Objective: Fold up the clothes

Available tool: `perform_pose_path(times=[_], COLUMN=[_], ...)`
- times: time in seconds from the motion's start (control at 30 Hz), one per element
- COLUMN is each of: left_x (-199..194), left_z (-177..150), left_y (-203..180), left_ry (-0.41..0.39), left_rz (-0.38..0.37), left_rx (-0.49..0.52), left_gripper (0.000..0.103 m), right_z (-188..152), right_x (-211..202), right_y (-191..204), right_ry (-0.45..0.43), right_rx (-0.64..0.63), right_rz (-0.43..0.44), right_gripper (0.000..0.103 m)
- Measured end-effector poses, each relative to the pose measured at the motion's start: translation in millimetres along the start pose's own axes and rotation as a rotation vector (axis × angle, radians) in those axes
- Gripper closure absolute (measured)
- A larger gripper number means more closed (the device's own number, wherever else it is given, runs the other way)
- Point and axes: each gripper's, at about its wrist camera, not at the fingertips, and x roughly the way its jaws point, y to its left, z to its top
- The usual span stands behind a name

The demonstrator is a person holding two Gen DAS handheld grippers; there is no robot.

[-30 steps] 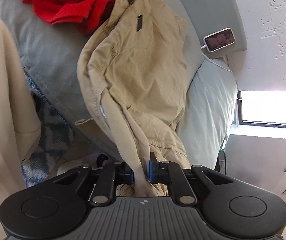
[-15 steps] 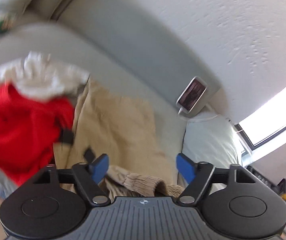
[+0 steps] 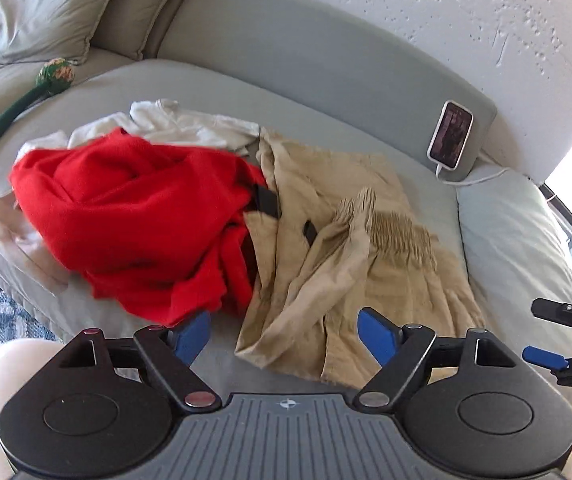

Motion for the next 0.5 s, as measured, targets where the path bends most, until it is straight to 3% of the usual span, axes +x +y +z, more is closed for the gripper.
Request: perform_pose_path(times=[0.1, 0.2, 0.3, 0.37, 0.43, 0.5], left_x=[21.5, 19.7, 2.4, -6.3, -10.7, -9.2], left_z=[-9.6, -14.1, -21.0, -26.1, -31.0, -33.1], left_y=[-11.3, -13.4, -5.9, -1.6, -0.2, -1.1], left_ry=[-0.001, 0.000, -0.004, -0.008, -0.020, -0.030], left_rz=[0.098, 0.132, 0.121, 0.133, 0.146, 0.142], left_rx=[0.107, 0.142, 0.144, 0.168, 0.211, 0.244], left_gripper=[0.026, 0.028, 0.033, 0.057, 0.067, 0.068], right_z=[-6.2, -13.1, -22.5, -30.5, -37.4, -40.9], right_x=[29.9, 43.0, 33.1, 23.6, 21.1, 24.9], right_y=[-20.7, -33.8, -29.6, -18.6, -5.8, 0.1], right_ry=[0.032, 0.077, 0.036, -0.003, -0.005, -0.009], right_rx=[-0.018, 0.030, 0.001, -0.070, -0.150, -0.198], right_rz=[-0.106, -0.092, -0.056, -0.052, -0.055, -0.088], right_gripper=[0.026, 0.030, 0.032, 0.032, 0.033, 0.034])
